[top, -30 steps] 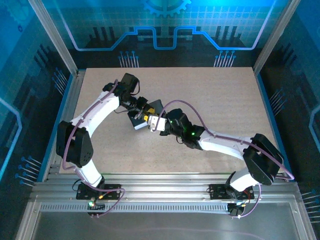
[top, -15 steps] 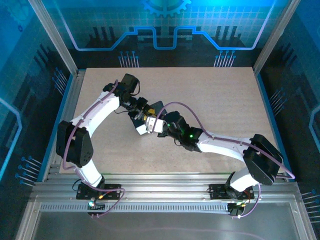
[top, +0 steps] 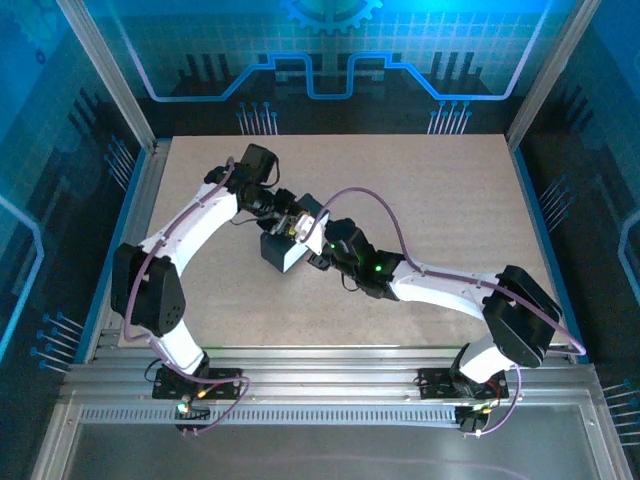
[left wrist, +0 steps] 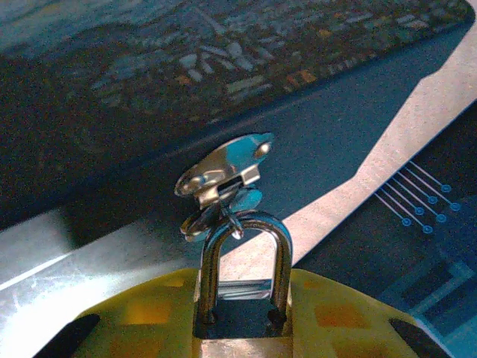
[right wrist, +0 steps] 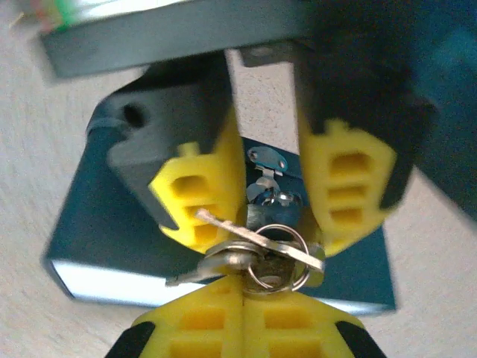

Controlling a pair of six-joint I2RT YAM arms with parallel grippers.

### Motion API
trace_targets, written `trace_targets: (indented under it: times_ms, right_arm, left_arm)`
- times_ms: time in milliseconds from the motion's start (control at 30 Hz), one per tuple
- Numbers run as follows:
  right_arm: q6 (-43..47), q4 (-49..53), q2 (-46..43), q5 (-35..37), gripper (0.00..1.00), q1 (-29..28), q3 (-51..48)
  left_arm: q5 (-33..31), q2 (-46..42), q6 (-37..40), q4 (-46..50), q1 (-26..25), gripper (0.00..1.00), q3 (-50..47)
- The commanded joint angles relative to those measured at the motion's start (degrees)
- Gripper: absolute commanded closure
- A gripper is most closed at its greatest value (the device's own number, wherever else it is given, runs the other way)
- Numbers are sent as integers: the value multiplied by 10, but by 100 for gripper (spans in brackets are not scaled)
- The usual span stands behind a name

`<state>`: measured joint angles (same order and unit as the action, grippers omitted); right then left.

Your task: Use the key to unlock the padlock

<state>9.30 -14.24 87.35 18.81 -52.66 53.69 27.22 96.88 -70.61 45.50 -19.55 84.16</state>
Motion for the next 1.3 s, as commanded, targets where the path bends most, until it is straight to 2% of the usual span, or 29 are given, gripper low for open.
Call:
trace_targets:
  times_ms: [0,67,300,567,833,1033,1133,1267]
  right_arm:
    - [-293,-85,-22,-29,100,16,8]
    - [-406,-88,-29,-38,100,31,-6]
    - [-615,-110,-55,-87,100,67,-30]
    - [-897,-116,-66,-131,100,130,-103]
    - [-982,-125,-52,-171,100,138,-91]
    - [-1025,-103,-71,-217,99,171,-104]
    - [-1018,-69,-96,-234,93,197,-114]
    - [-947,2,-126,-253,79,227,-103]
  left_arm:
    - [67,-30,-23,-37,-27,100,-10]
    - [68,-31,-26,-46,-29,100,-20]
    - [68,-34,-17,-49,-29,100,-38]
    - [59,-36,-1,-51,-29,100,-60]
    - [63,-30,4,-56,-29,100,-63]
    - [64,-24,8,-56,-25,100,-64]
    - [66,-24,9,-56,-21,100,-65]
    - [67,-24,10,-56,-19,100,-64]
